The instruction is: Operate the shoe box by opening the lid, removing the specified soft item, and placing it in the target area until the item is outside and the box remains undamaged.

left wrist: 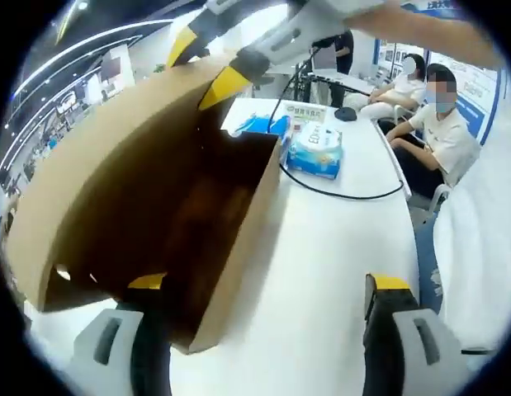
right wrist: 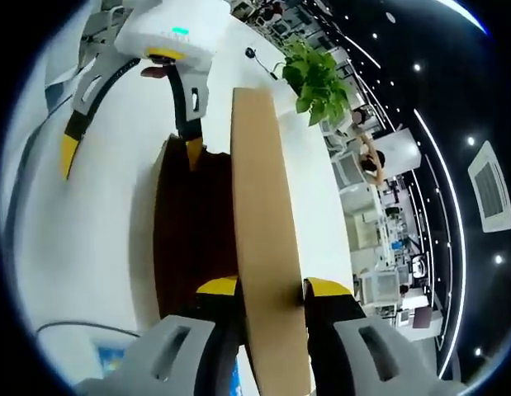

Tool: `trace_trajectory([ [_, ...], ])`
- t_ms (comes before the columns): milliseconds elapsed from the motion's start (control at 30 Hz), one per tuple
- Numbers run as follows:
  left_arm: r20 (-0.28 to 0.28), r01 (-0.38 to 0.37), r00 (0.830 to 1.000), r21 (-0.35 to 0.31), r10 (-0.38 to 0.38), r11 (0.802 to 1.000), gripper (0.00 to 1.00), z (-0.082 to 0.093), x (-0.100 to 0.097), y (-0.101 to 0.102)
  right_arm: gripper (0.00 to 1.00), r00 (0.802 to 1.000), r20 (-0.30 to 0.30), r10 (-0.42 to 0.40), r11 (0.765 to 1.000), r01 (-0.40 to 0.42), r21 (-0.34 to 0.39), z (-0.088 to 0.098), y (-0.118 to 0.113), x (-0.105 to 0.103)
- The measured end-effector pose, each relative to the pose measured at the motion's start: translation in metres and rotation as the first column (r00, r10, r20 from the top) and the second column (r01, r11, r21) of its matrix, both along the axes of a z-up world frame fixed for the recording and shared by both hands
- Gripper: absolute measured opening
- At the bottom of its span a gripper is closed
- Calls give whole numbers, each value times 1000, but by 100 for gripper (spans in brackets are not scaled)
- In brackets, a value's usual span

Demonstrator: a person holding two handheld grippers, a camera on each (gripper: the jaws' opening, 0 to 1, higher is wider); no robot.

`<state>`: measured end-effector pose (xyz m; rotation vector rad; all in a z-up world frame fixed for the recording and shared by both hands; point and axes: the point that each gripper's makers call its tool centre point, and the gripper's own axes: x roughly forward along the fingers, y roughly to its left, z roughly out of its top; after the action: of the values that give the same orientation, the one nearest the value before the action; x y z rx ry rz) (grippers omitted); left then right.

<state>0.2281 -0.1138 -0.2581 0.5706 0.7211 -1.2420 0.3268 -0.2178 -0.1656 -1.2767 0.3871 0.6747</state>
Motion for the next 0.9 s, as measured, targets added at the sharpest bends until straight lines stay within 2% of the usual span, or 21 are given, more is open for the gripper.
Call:
trace_trajectory([
  [67, 16, -3, 1000, 5, 3, 1000, 99, 7, -5, 7, 28, 1000, 8, -2, 1000, 2, 5, 1, 0, 1],
  [133, 89, 29, 996, 13, -30, 999, 99, 22, -8, 14, 28, 1000, 9, -3, 1000, 3, 6, 2, 0, 1],
  [167, 105, 38, 994, 15, -39, 999, 99, 26, -9, 17, 28, 1000, 10, -2, 1000, 2, 6, 2, 0, 1],
  [233, 113, 38, 993, 42, -42, 998, 99, 32, -12, 27, 28, 1000, 13, 1, 1000, -1, 2, 2, 0, 2],
  [400, 153, 12, 988, 30, -17, 999, 99, 54, -5, 35, 29, 1000, 14, -11, 1000, 11, 14, 4, 1, 4],
  [633, 246, 7, 969, -3, -6, 1000, 99, 93, 5, 31, 30, 1000, 15, -17, 1000, 17, 27, 3, 0, 3],
  [700, 304, 4, 953, -13, 0, 1000, 99, 104, 15, 28, 30, 1000, 15, -15, 1000, 15, 24, 4, 1, 2],
  [800, 299, -10, 954, -44, 23, 999, 99, 109, 25, 21, 31, 1000, 19, -18, 999, 18, 28, 6, -1, 2],
  [900, 350, -19, 936, -19, 24, 1000, 99, 111, 39, 19, 31, 1000, 22, -18, 999, 17, 30, 7, -1, 2],
])
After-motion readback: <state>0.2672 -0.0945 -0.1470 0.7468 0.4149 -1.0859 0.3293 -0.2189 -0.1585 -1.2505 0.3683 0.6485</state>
